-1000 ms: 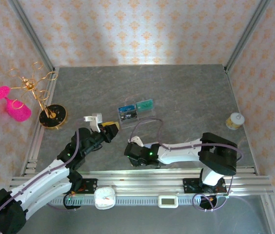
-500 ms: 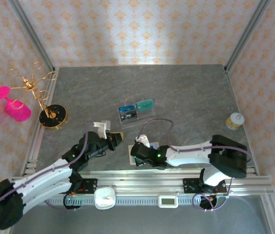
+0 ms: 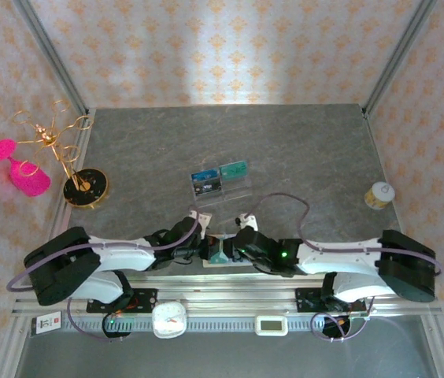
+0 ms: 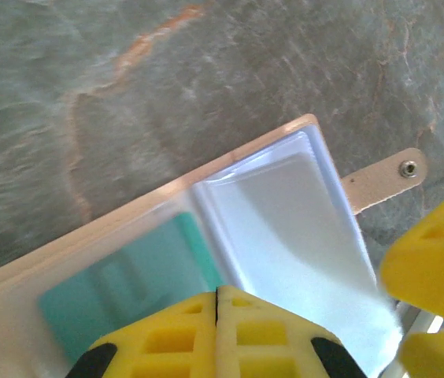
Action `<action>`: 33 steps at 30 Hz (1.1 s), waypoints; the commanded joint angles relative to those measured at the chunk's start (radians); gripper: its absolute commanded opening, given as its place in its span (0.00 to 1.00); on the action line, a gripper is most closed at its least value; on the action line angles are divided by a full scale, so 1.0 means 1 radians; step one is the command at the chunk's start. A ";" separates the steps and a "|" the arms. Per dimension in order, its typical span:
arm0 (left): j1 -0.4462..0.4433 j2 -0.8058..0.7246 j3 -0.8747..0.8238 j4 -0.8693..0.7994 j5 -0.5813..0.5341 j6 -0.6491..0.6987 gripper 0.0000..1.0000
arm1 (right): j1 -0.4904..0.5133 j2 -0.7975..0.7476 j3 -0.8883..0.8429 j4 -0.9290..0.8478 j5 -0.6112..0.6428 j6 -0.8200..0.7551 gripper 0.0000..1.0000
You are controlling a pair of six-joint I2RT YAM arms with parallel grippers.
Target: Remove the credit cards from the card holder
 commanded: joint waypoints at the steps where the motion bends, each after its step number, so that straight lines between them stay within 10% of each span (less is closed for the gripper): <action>1: -0.040 0.052 0.096 0.043 0.020 0.009 0.00 | -0.001 -0.128 -0.029 -0.066 0.104 0.050 0.31; 8: -0.089 0.243 0.195 0.053 0.108 0.008 0.00 | -0.002 -0.313 -0.084 -0.210 0.162 0.119 0.31; 14: -0.049 -0.001 0.093 0.051 -0.033 -0.036 0.05 | -0.003 -0.321 -0.079 -0.217 0.131 0.107 0.30; 33: 0.064 -0.179 -0.114 -0.089 -0.043 0.015 0.00 | -0.179 0.207 0.108 0.022 -0.431 -0.002 0.21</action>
